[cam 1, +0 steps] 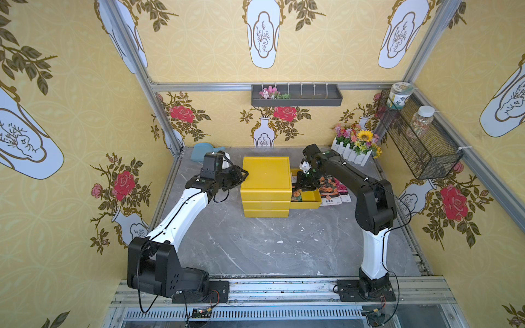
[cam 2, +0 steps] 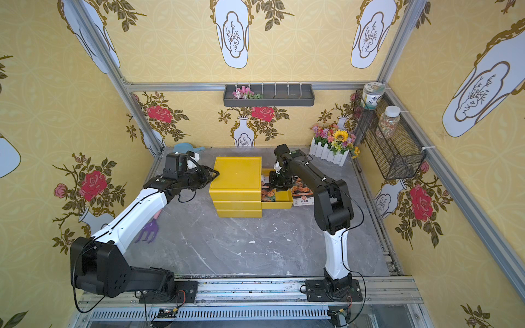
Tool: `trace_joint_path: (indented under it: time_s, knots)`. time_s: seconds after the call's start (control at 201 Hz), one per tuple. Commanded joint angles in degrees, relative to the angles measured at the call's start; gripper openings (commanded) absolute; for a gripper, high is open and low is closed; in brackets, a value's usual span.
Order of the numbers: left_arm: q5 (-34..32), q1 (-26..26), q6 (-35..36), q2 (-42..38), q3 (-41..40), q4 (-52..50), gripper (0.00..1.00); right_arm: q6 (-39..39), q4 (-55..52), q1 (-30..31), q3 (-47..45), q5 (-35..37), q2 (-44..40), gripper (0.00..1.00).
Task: Take the seed bags out of the drawer
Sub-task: Pick up the seed packet from the drawer.
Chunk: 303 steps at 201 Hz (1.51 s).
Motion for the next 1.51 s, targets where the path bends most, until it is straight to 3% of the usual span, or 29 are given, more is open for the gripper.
trace_joint_path:
  time_s: [0.0, 0.244, 0.608, 1.066, 1.504]
  knots:
    - [-1.27, -0.02, 1.16, 0.72, -0.48, -7.57, 0.42, 1.17, 1.17, 0.05, 0.15, -1.41, 0.79, 0.34]
    - [-1.42, -0.04, 1.2, 0.74, -0.51, -7.65, 0.43, 3.27, 2.95, 0.47, 0.88, -4.68, 2.4, 0.25]
    - [-1.43, 0.01, 1.19, 0.43, -1.13, -7.53, 0.43, 3.56, 0.65, 0.46, 3.42, -3.51, 1.31, 0.01]
    - [-1.43, -0.01, 1.23, 0.58, -0.81, -7.51, 0.42, -1.58, -6.58, -3.69, 5.95, 3.3, -4.38, 0.0]
    - [-1.17, -0.02, 0.9, 0.77, -0.62, -7.04, 0.42, -5.84, -10.52, -9.39, 8.1, 4.52, -9.17, 0.0]
